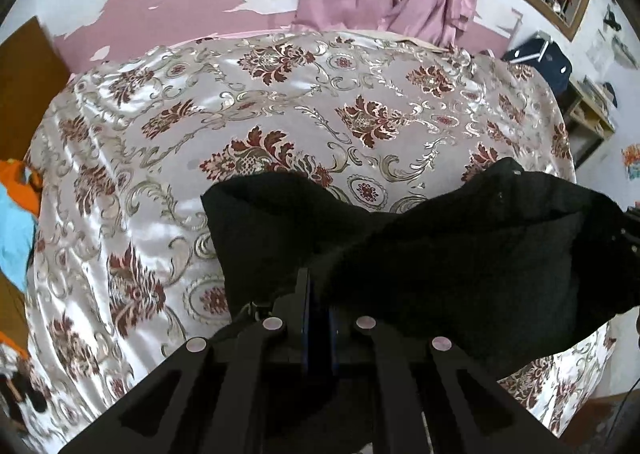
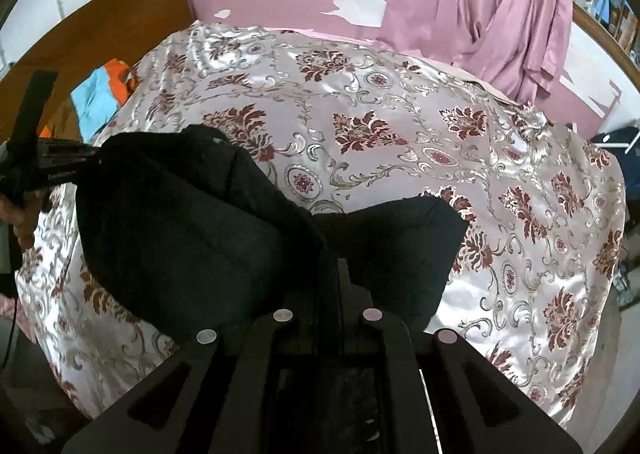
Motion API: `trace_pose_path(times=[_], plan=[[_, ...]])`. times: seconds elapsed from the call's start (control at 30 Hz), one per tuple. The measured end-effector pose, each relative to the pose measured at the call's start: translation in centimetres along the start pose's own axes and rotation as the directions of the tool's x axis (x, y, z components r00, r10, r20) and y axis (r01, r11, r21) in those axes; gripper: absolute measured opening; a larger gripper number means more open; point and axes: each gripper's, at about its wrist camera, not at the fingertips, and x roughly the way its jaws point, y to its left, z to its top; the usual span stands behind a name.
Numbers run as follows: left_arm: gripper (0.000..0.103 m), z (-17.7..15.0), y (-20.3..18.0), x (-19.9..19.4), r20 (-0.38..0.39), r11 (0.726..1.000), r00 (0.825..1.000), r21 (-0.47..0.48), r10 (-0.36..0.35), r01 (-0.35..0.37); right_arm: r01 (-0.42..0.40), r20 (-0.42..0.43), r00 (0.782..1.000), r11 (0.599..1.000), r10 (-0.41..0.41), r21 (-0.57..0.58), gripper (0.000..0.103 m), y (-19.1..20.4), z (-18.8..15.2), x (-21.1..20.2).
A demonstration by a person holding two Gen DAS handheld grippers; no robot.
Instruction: Fold large clothes
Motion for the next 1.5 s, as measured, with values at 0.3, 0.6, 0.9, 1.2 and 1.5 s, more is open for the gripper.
trace_pose_path(times=[0.3, 0.6, 0.9, 1.2, 1.5], plan=[[0.007, 2.9, 0.8, 4.5, -0.052, 1.000, 0.999, -0.024, -0.013, 0.012, 0.002, -0.051, 0.999, 1.000, -0.003, -0.021, 0.005, -1.4, 2.9, 4.1], [0.007, 4.8, 1.4, 8.0, -0.101, 0.999, 0.995, -0.036, -0.008, 0.004, -0.003, -0.102, 0.995, 1.000, 0.001, -0.023, 0.005, -2.4, 5.4, 8.9], [0.007, 6.6, 1.6, 11.3, -0.117, 0.999, 0.993, -0.046, 0.001, -0.006, -0.011, -0.131, 0.991, 1.000, 0.010, -0.006, 0.005, -3.5, 6.5, 12.4], [0.007, 6.8, 1.4, 14.0, -0.138, 0.999, 0.990, -0.039, 0.015, -0.020, -0.021, -0.171, 0.985, 0.999, 0.026, 0.030, 0.005, -4.5, 6.3, 16.2], [0.007, 6.8, 1.4, 15.8, -0.155, 0.999, 0.988, -0.029, 0.025, -0.030, -0.020, -0.206, 0.978, 0.999, 0.027, 0.034, 0.005, -4.8, 6.4, 18.5]])
